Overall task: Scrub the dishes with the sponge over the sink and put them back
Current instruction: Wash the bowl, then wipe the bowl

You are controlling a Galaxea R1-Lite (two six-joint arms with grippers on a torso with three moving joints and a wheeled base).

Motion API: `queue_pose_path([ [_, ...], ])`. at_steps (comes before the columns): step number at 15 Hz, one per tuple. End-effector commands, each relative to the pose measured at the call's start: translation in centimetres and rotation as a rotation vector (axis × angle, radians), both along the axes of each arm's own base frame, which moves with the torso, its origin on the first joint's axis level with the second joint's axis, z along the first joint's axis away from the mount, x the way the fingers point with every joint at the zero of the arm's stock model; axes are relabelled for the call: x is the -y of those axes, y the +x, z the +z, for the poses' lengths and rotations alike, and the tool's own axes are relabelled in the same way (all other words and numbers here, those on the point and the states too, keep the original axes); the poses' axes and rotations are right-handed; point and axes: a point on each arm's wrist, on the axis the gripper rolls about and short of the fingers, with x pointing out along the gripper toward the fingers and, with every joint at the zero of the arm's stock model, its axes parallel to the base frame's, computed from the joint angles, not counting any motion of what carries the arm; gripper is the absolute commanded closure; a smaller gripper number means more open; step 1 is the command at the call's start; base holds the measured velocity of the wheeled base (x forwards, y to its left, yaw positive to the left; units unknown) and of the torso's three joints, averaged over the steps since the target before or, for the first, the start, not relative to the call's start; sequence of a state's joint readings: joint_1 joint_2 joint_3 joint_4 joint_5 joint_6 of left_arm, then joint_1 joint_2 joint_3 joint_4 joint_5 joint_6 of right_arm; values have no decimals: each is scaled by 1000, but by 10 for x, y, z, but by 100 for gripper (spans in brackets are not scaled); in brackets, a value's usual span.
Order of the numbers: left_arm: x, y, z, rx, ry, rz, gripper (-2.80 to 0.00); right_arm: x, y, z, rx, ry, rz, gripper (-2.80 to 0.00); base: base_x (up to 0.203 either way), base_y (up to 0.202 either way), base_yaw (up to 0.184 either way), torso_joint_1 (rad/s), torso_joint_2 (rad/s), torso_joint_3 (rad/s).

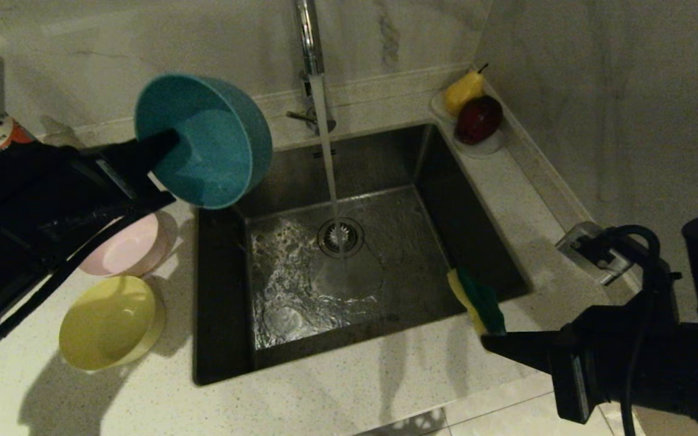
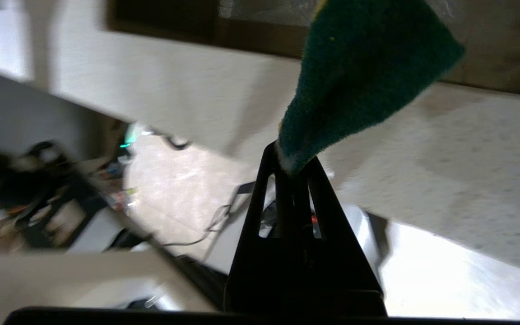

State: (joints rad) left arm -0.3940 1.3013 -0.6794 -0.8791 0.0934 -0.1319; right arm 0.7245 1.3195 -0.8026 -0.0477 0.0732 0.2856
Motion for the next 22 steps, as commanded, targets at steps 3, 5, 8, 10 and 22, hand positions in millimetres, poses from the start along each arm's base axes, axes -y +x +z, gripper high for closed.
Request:
queue_pose_path([
  [3, -14, -34, -20, -375, 184, 15, 0, 11, -19, 28, -117, 163, 128, 0, 0, 0, 0, 0, 0, 0],
  [5, -21, -49, -29, -516, 259, 23, 0, 7, -15, 36, -151, 189, 126, 0, 0, 0, 0, 0, 0, 0],
  [8, -20, -50, -34, -590, 294, 21, 0, -2, -7, 52, -183, 183, 145, 0, 0, 0, 0, 0, 0, 0],
  [10, -17, -43, -36, -601, 297, 19, 0, -15, 2, 60, -219, 178, 185, 0, 0, 0, 0, 0, 0, 0],
  [22, 23, -3, -56, -423, 298, 121, 0, -100, 51, 86, -380, 135, 246, 0, 0, 0, 0, 0, 0, 0],
])
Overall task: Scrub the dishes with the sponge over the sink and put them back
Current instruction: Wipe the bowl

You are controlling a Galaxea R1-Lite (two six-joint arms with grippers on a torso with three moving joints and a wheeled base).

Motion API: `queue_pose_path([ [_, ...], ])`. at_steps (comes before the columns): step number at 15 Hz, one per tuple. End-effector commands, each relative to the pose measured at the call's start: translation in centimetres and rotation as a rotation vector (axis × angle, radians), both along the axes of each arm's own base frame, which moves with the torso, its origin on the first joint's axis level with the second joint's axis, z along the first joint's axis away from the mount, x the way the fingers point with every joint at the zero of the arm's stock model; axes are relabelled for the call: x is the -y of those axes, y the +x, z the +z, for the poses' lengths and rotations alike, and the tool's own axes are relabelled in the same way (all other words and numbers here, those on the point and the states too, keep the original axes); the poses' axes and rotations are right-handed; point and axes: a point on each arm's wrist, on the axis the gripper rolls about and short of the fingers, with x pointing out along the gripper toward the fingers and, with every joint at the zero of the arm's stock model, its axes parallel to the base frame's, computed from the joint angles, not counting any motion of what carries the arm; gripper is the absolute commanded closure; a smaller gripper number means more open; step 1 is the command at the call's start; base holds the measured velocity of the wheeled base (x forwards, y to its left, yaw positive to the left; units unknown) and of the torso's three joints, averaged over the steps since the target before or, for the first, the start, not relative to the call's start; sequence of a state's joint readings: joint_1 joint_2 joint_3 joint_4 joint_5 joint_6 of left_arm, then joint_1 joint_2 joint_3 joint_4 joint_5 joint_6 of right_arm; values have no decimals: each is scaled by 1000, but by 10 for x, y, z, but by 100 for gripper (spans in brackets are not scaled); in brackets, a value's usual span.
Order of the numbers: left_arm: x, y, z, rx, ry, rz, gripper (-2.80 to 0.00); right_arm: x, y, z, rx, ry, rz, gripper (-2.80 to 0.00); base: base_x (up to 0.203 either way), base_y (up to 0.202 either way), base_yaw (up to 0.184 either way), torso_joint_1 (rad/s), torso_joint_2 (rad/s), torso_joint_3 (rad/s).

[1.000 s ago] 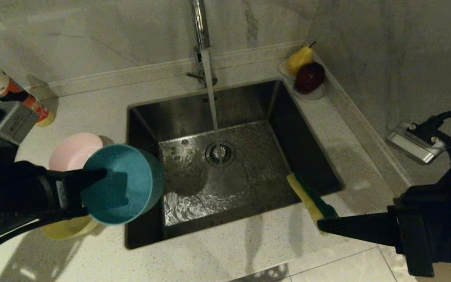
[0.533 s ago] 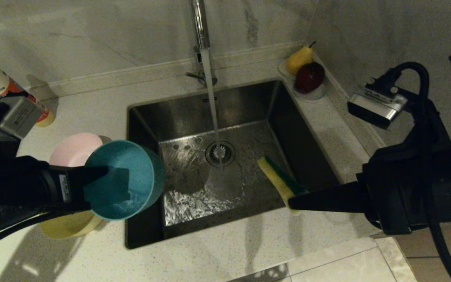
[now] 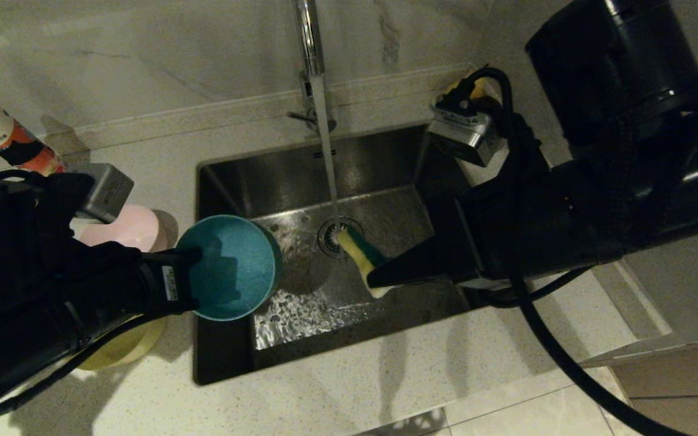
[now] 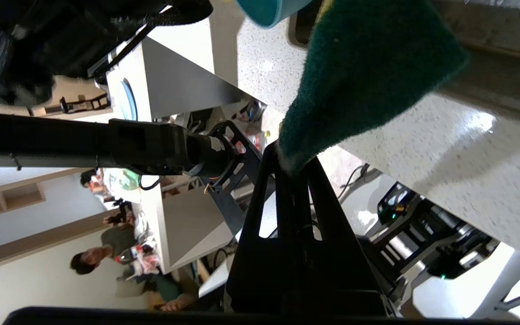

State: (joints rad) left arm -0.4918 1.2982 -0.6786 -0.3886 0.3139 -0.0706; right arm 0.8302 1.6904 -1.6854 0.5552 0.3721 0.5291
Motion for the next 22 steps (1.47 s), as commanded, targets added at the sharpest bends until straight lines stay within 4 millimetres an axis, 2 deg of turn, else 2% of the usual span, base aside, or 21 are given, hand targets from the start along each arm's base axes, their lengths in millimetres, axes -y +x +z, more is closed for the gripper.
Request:
queue_pose_path([
  [1, 17, 0, -4, 23, 44, -48, 0, -17, 12, -9, -40, -12, -1, 0, 0, 0, 0, 0, 0, 0],
  [5, 32, -10, -12, 78, 47, -105, 0, -24, 3, 0, -48, 23, 13, 0, 0, 0, 0, 0, 0, 0],
  [11, 48, 9, -33, 206, 137, -53, 0, -28, 4, 0, -56, 31, 16, 0, 0, 0, 0, 0, 0, 0],
  [15, 52, 15, -37, 197, 136, -13, 0, -30, -3, 7, -45, 50, 35, 0, 0, 0, 0, 0, 0, 0],
  [17, 55, 19, -31, 223, 117, 10, 0, -32, -12, 5, -50, 41, 61, 0, 0, 0, 0, 0, 0, 0],
  [19, 55, 19, -26, 245, 104, 27, 0, -39, -9, -1, -57, 28, 65, 0, 0, 0, 0, 0, 0, 0],
  [22, 50, 14, -28, 240, 102, 37, 0, -51, 1, -9, -53, 24, 64, 0, 0, 0, 0, 0, 0, 0],
])
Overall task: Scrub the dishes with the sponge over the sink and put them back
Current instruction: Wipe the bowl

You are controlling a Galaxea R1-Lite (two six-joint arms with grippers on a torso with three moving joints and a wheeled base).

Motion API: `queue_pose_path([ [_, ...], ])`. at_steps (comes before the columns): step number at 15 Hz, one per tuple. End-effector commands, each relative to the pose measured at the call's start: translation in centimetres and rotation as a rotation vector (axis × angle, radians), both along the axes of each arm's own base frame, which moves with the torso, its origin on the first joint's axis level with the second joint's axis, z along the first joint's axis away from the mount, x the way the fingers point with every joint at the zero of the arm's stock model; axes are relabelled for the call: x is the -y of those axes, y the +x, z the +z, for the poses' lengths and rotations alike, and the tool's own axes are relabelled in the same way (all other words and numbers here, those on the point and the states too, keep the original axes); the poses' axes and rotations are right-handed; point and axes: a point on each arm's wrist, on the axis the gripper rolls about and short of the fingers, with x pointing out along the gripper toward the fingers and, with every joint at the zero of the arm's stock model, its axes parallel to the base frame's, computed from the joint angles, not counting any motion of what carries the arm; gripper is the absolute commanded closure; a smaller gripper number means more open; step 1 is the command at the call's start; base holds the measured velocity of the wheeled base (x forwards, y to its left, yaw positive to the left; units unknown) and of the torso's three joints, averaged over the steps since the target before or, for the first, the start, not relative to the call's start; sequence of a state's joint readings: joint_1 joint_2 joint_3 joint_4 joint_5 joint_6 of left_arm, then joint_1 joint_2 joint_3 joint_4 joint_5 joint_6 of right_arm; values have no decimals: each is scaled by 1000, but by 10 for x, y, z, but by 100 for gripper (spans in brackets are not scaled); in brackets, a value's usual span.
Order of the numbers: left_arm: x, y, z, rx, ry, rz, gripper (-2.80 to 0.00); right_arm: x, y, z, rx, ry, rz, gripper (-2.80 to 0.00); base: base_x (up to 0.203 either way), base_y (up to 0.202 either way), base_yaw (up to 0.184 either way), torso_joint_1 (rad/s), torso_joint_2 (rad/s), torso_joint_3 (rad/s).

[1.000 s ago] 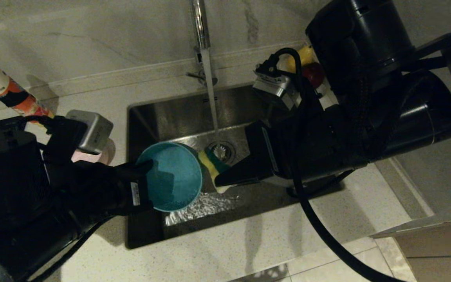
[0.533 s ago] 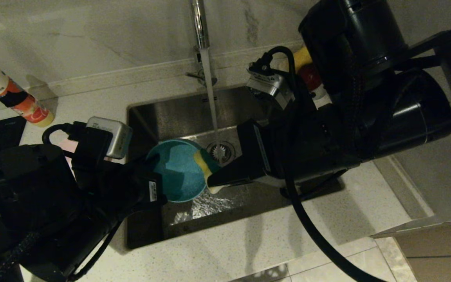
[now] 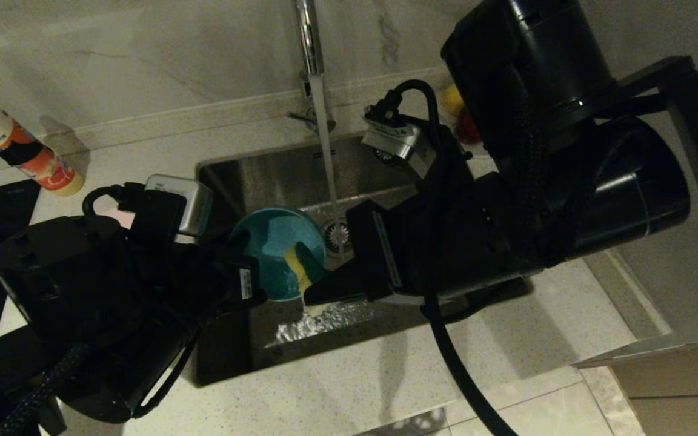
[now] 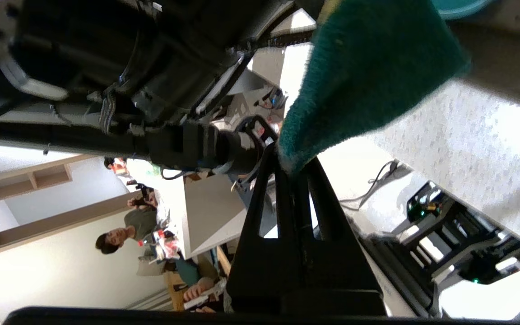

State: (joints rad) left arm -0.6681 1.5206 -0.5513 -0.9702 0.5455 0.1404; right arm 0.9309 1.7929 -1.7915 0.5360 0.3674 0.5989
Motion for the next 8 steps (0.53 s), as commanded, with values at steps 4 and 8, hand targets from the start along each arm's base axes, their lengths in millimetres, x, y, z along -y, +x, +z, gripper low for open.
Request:
queue_pose_path([
  [4, -6, -7, 6, 29, -19, 7, 0, -16, 25, -2, 20, 27, -27, 0, 0, 0, 0, 0, 0, 0],
  [8, -8, -10, 11, 45, -32, 8, 0, -21, 36, -7, 20, 26, -47, 0, 0, 0, 0, 0, 0, 0],
])
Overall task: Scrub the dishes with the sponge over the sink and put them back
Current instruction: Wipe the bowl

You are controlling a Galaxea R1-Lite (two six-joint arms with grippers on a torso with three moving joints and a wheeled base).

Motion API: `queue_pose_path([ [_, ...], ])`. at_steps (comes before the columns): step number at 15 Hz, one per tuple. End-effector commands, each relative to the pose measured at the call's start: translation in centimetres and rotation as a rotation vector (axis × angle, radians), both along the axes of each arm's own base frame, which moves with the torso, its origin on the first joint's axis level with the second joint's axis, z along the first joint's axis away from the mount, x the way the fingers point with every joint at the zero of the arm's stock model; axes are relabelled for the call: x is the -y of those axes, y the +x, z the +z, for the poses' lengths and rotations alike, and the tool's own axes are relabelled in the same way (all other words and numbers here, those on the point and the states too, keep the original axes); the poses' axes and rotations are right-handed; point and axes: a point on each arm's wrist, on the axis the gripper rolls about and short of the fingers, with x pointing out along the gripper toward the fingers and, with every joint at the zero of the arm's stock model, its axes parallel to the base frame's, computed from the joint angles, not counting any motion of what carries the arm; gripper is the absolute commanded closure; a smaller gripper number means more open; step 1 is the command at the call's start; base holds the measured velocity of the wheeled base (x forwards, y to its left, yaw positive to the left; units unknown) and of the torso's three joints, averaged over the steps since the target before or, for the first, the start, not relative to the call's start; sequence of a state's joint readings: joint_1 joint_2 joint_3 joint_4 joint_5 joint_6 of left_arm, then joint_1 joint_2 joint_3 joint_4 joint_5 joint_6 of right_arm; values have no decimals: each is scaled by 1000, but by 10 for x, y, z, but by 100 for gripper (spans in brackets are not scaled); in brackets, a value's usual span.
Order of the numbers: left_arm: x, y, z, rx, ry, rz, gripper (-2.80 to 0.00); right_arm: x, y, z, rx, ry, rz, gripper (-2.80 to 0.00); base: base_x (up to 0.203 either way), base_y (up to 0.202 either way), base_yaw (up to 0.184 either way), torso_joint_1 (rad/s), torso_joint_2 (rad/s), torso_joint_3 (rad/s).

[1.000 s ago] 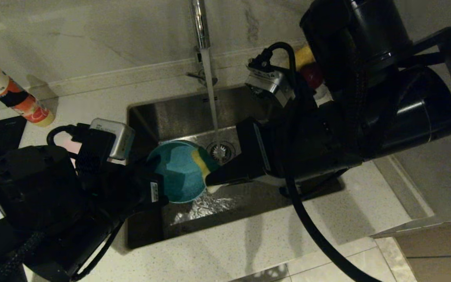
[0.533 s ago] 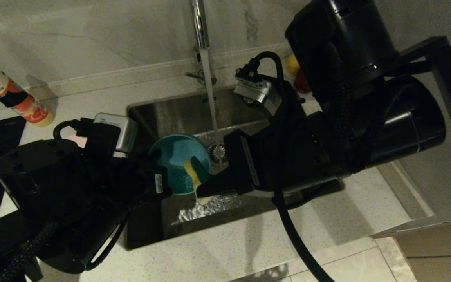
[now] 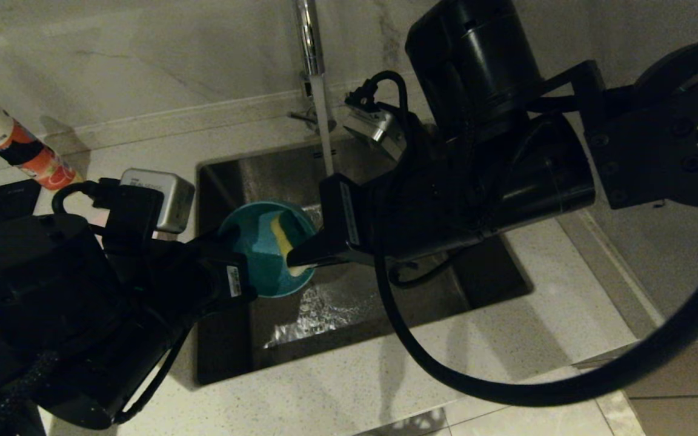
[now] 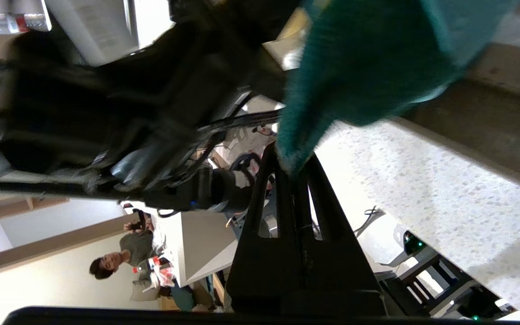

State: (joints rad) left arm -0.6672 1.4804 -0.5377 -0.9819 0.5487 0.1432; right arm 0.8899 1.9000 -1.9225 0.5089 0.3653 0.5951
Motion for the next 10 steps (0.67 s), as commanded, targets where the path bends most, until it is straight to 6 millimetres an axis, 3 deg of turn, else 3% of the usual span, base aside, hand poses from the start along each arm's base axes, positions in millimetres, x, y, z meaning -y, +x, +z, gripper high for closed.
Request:
queue_pose_path([
  [1, -3, -3, 3, 15, -11, 3, 0, -5, 9, -9, -19, -16, -13, 0, 0, 0, 0, 0, 0, 0],
  [5, -5, -7, 1, 7, -4, -6, 0, -8, 28, -18, 7, -9, -74, 0, 0, 0, 0, 0, 0, 0],
  [10, -5, -7, -5, -9, 4, -7, 0, -1, 20, -5, 35, 19, -66, 0, 0, 0, 0, 0, 0, 0],
])
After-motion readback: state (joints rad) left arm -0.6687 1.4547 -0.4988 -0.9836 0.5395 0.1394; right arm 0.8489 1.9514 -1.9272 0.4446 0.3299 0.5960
